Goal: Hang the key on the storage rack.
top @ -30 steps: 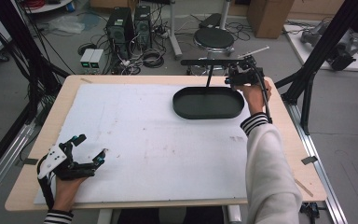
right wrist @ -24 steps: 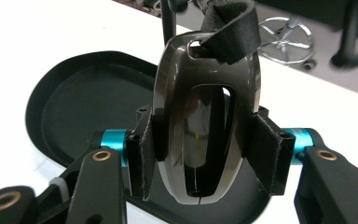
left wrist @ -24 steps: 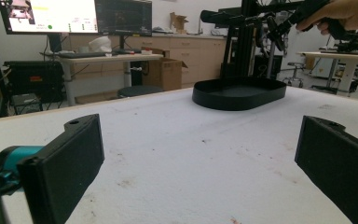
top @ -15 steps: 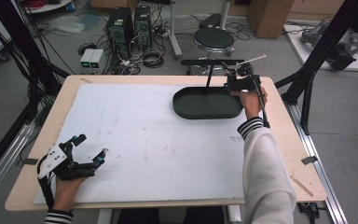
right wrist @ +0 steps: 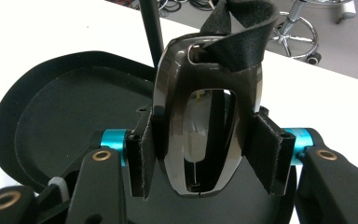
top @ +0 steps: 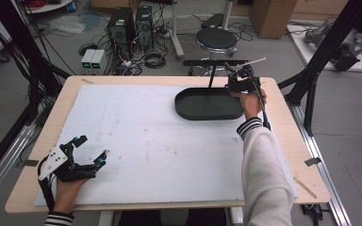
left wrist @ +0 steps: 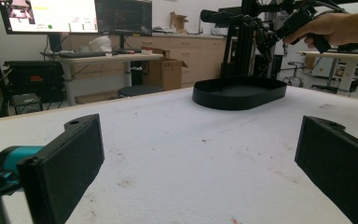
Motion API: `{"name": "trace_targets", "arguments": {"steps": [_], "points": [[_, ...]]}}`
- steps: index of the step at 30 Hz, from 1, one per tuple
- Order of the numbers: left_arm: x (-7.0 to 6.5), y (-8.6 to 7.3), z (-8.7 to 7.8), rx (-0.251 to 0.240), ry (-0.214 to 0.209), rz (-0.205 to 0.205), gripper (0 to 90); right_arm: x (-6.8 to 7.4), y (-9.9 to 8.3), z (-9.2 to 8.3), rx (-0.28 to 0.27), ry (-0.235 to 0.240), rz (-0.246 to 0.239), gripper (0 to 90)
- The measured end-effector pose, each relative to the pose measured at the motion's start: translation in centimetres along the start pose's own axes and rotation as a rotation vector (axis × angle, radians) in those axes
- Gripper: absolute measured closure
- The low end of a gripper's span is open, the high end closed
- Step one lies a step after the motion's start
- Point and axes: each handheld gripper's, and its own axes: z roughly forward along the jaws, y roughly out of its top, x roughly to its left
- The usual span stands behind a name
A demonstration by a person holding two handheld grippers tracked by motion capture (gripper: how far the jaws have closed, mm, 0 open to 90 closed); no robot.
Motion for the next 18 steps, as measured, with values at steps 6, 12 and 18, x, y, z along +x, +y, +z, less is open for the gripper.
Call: {"name": "trace_targets", "arguments": {"steps": [6,12,18], "points": [[-0.03,0.00,-0.01,0.000,-0.001,0.000,1.7,-0.13,-0.27,0.27,0.020,0.007,0.014,47.8],[-0.02,0.00,-0.01,0.001,-0.001,0.000,1.7,-0.09,-0.28,0.34,0.018,0.024,0.022,47.1],[-0.02,0.00,0.00,0.000,-0.001,0.000,1.7,0.30,-0.13,-0.61,-0.003,0.031,0.030,38.2]]}}
